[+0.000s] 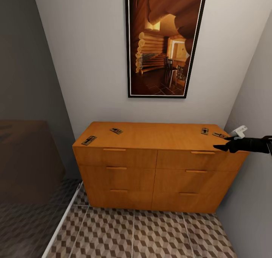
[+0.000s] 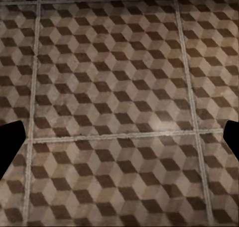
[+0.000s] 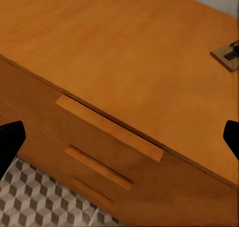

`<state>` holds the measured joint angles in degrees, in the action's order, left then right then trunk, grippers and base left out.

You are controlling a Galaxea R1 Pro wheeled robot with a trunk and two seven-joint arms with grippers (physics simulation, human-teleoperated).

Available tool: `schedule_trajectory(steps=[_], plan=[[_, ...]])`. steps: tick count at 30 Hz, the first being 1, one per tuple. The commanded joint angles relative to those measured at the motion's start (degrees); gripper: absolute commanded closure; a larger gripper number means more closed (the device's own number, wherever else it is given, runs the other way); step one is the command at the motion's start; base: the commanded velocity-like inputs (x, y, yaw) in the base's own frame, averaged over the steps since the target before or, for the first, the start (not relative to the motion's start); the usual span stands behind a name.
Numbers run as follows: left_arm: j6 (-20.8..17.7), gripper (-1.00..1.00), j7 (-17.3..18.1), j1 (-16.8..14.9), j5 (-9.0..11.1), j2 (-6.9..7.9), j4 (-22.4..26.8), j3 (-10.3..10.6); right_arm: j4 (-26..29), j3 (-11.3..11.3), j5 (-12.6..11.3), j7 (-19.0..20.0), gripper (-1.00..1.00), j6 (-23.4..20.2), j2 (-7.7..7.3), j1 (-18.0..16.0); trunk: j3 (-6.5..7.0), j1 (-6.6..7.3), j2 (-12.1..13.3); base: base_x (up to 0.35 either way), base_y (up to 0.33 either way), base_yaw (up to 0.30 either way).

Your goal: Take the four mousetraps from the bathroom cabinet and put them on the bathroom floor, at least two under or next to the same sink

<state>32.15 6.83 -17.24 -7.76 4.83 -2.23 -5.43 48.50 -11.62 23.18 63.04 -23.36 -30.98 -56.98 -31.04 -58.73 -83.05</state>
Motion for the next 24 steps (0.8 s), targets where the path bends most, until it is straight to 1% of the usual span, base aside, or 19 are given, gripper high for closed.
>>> schedule_trajectory(steps=[1,6,11,12,14,17,19,24], plan=[[1.75,-1.00,0.06,1.06,-0.51,0.20,-0.22,-0.55,0.10,-0.16,0.33,0.28,-1.00,-0.93,-0.07,-0.09,-0.05,0.00,-0.03,0.000,0.000,0.000],[6.92,-1.00,-0.05,5.96,-0.48,0.88,-0.18,-0.55,0.19,-0.20,0.40,-0.05,-1.00,-3.04,-0.47,-0.19,-0.05,0.00,-0.03,0.000,0.000,0.000],[9.19,-1.00,-0.16,9.14,-0.42,1.12,-0.16,-0.57,0.25,-0.23,0.44,-1.41,-1.00,-4.68,-1.56,-0.22,-0.05,0.00,-0.03,0.000,0.000,0.000],[9.41,-1.00,-0.18,9.62,-0.40,1.12,-0.16,-0.58,0.25,-0.23,0.45,-1.92,-1.00,-5.05,-1.83,-0.23,-0.05,0.00,-0.03,0.000,0.000,0.000],[10.40,-1.00,-0.22,11.96,-0.18,1.14,-0.15,-0.62,0.57,-0.20,0.52,-5.18,-1.00,-7.16,-2.83,-0.23,-0.05,0.00,-0.03,0.000,0.000,0.000],[11.39,-1.00,-0.23,12.73,-0.08,1.14,-0.15,-0.63,0.84,-0.14,1.01,-5.97,-1.00,-7.70,-3.01,-0.24,-0.05,0.00,-0.03,0.000,0.000,0.000],[12.43,-1.00,-0.24,13.41,-0.03,1.10,-0.19,-0.65,1.00,-0.10,2.19,-6.31,-1.00,-7.98,-3.11,-0.24,-0.05,0.00,-0.03,0.000,0.000,0.000],[13.35,-1.00,-0.24,14.28,0.00,1.02,-0.22,-0.70,1.13,-0.08,4.45,-6.28,-1.00,-8.21,-3.11,-0.24,-0.05,0.00,-0.03,0.000,0.000,0.000]])
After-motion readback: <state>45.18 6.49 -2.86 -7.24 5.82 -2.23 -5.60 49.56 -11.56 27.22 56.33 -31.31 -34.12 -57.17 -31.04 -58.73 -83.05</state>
